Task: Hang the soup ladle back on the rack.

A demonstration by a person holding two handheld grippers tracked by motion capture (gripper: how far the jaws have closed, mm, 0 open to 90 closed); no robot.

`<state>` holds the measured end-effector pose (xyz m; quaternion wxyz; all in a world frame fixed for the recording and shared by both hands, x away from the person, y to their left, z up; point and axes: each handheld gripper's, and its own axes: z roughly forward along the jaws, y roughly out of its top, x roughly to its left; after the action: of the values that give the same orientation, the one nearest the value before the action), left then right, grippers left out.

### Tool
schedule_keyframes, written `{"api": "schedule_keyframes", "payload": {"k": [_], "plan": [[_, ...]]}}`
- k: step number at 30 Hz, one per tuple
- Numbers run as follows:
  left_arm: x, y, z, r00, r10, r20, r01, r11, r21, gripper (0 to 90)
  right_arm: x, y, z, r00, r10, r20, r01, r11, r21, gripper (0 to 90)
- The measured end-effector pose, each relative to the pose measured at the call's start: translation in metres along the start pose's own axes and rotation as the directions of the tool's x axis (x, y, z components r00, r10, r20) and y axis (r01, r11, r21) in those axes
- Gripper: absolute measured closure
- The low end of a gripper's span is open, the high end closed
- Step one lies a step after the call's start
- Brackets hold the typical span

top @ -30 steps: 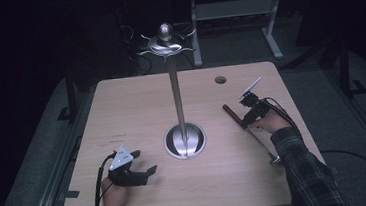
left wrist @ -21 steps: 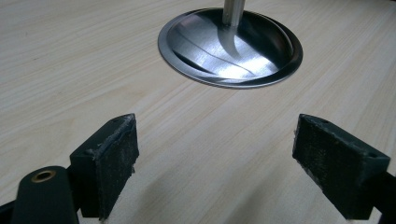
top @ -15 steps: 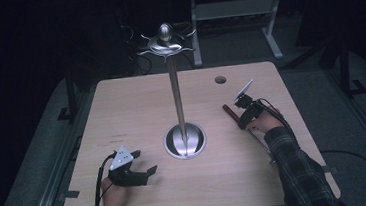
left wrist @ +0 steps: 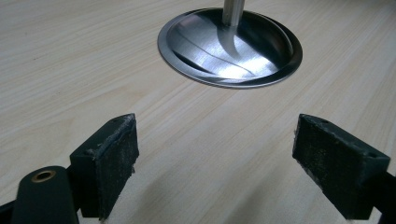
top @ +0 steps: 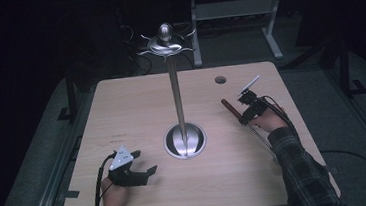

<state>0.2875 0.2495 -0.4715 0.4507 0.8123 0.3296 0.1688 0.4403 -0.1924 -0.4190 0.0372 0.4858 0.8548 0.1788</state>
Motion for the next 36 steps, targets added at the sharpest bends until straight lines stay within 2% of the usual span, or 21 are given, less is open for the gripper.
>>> {"api": "schedule_keyframes", "payload": {"k": [4,5,6,8,10,12,13,14,16,17,18,19,20,23,26,27,28,29,31,35,36], "plan": [[0.000,0.000,0.000,1.0000,-0.001,0.000,0.001,1.0000,-0.001,14.2,0.001,-0.004,-0.016,0.9999,-0.003,-0.011,0.003,0.998,-0.065,73.6],[0.000,0.000,0.000,1.0000,0.000,-0.001,0.000,1.0000,0.000,14.2,0.001,-0.004,-0.016,0.9999,-0.003,-0.011,0.003,0.998,-0.065,73.6],[0.000,0.000,0.000,1.0000,0.000,-0.001,0.000,1.0000,-0.001,14.2,0.002,-0.006,-0.023,0.9999,-0.008,-0.014,0.007,0.995,-0.096,73.6],[0.000,0.000,0.000,1.0000,0.001,-0.001,-0.001,1.0000,0.000,14.2,0.004,-0.008,-0.031,0.9998,-0.005,-0.019,0.003,0.992,-0.124,73.6],[0.000,0.000,0.000,1.0000,0.001,-0.001,-0.001,1.0000,0.000,14.2,0.004,-0.009,-0.034,0.9998,-0.009,-0.018,0.006,0.991,-0.136,73.6],[0.000,0.000,0.000,1.0000,0.001,-0.001,-0.001,1.0000,0.000,14.2,0.006,-0.013,-0.044,0.9997,-0.021,-0.015,0.018,0.983,-0.185,73.6],[0.000,0.000,0.000,1.0000,0.001,-0.001,-0.001,1.0000,0.000,14.2,0.006,-0.013,-0.044,0.9997,-0.021,-0.015,0.018,0.983,-0.185,73.6],[0.000,0.000,0.000,1.0000,0.004,-0.001,-0.004,1.0000,0.001,14.2,0.007,-0.016,-0.052,0.9995,-0.021,-0.021,0.016,0.975,-0.221,73.6],[0.000,0.000,0.000,1.0000,0.004,-0.001,-0.004,1.0000,0.000,14.2,0.007,-0.017,-0.055,0.9994,-0.025,-0.023,0.019,0.972,-0.234,73.6],[0.000,0.000,0.000,1.0000,0.005,-0.001,-0.005,1.0000,0.001,14.2,0.008,-0.020,-0.062,0.9991,-0.029,-0.031,0.019,0.962,-0.272,73.7],[0.000,0.000,0.000,1.0000,0.005,-0.001,-0.005,1.0000,0.001,14.2,0.009,-0.022,-0.066,0.9989,-0.030,-0.035,0.019,0.958,-0.286,73.7],[0.000,0.000,0.000,1.0000,0.005,-0.001,-0.005,1.0000,0.001,14.2,0.009,-0.022,-0.066,0.9989,-0.030,-0.035,0.019,0.958,-0.286,73.7],[-0.001,0.000,0.000,1.0000,0.005,-0.001,-0.005,1.0000,0.002,14.2,0.011,-0.025,-0.072,0.9984,-0.039,-0.040,0.025,0.948,-0.318,73.7],[-0.001,0.000,0.000,0.9999,0.011,0.001,-0.011,0.9999,0.005,14.2,0.012,-0.027,-0.077,0.9981,-0.047,-0.040,0.031,0.941,-0.338,73.7],[0.000,0.000,0.000,0.9999,0.012,0.000,-0.012,0.9999,0.005,14.2,0.014,-0.033,-0.086,0.9960,-0.069,-0.057,0.041,0.920,-0.390,73.8],[0.000,0.000,0.000,0.9999,0.011,0.000,-0.011,0.9999,0.004,14.2,0.014,-0.033,-0.086,0.9960,-0.069,-0.057,0.041,0.920,-0.390,73.8],[0.000,0.000,0.000,0.9999,0.015,-0.001,-0.015,0.9999,0.005,14.2,0.014,-0.034,-0.089,0.9954,-0.073,-0.062,0.042,0.913,-0.406,73.7],[0.000,0.000,0.000,0.9999,0.017,-0.001,-0.017,0.9998,0.006,14.2,0.015,-0.038,-0.093,0.9940,-0.085,-0.070,0.045,0.894,-0.447,73.8],[-0.001,0.000,0.000,1.0000,0.010,0.000,-0.010,0.9999,0.005,14.2,0.015,-0.042,-0.096,0.9922,-0.095,-0.080,0.044,0.869,-0.494,73.8],[-0.001,0.000,0.000,0.9999,0.012,-0.002,-0.012,0.9999,0.006,14.2,0.014,-0.049,-0.099,0.9882,-0.110,-0.106,0.035,0.837,-0.547,73.8],[-0.001,0.000,0.000,0.9999,0.013,-0.002,-0.013,0.9999,0.006,14.2,0.014,-0.050,-0.099,0.9874,-0.110,-0.113,0.030,0.832,-0.554,73.8]]}}
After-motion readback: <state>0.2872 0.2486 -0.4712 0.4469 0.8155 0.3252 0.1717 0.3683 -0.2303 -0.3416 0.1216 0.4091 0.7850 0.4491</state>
